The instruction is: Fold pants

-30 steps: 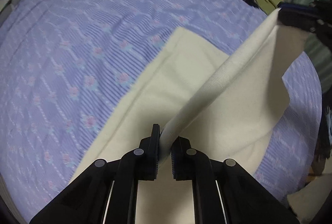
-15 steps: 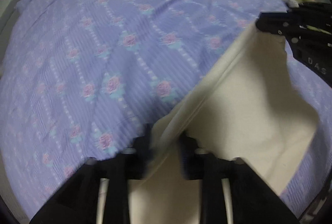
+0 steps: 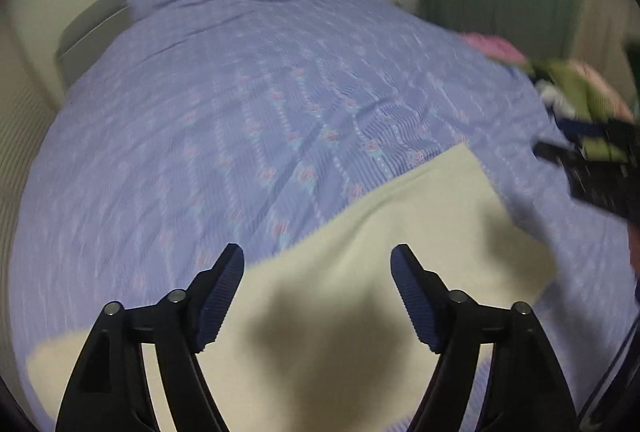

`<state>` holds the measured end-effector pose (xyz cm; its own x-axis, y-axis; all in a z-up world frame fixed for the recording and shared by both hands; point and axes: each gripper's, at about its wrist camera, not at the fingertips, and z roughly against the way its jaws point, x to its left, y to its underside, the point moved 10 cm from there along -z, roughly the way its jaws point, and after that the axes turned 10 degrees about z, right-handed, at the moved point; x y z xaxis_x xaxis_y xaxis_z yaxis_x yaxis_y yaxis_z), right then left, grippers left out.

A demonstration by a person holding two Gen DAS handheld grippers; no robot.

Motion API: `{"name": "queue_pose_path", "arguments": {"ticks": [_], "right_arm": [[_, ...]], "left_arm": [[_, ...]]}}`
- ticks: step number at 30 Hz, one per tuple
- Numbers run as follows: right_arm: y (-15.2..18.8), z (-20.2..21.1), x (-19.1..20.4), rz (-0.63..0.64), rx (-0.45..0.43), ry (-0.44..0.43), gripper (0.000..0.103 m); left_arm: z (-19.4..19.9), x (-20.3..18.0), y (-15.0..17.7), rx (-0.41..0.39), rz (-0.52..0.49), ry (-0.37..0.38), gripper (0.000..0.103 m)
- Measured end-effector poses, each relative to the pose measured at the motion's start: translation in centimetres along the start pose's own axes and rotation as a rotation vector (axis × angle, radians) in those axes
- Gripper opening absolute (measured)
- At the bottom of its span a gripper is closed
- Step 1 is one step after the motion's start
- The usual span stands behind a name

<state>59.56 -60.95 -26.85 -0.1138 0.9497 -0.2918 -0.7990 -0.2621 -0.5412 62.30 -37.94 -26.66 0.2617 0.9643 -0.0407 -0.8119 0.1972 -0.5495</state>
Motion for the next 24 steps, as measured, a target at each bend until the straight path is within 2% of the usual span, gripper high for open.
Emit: {"name": "queue_pose_path", "arguments": {"ticks": [5,9,13,18,21,24], "right_arm": [[4.4,7.6,5.5,0.063,-0.051,-0.103,0.057],[7.7,12.4,12.4,0.138,-0.044,-0.259,0.057],[9.4,16.9,19.4,0.184,-0.056,-0.434,0.057],[9.9,20.8,26.6,0.246,-0.087,-0.515,0.057],[9.9,23.0,31.8,0.255,-0.101,-0.56,0.057],[9.8,24.6,37.0,0.251,-0.11,-0.582,0.057]], "left_arm": [[7.0,2.4,5.7,-0.046,0.143,-0.091,0.08],[12.3,4.3,10.5,-0.073,0.231,-0.137,0.083],[17.2,7.8,15.2,-0.097,0.32,-0.209,0.084],[22.3,14.6,21.2,-0.122,0.384,-0.321,0.084],[24.2,18.5,24.2,-0.122,0.399,-0.337,0.084],[25.2,22.3,26.7,-0.117,0.382,-0.32,0.084]]}}
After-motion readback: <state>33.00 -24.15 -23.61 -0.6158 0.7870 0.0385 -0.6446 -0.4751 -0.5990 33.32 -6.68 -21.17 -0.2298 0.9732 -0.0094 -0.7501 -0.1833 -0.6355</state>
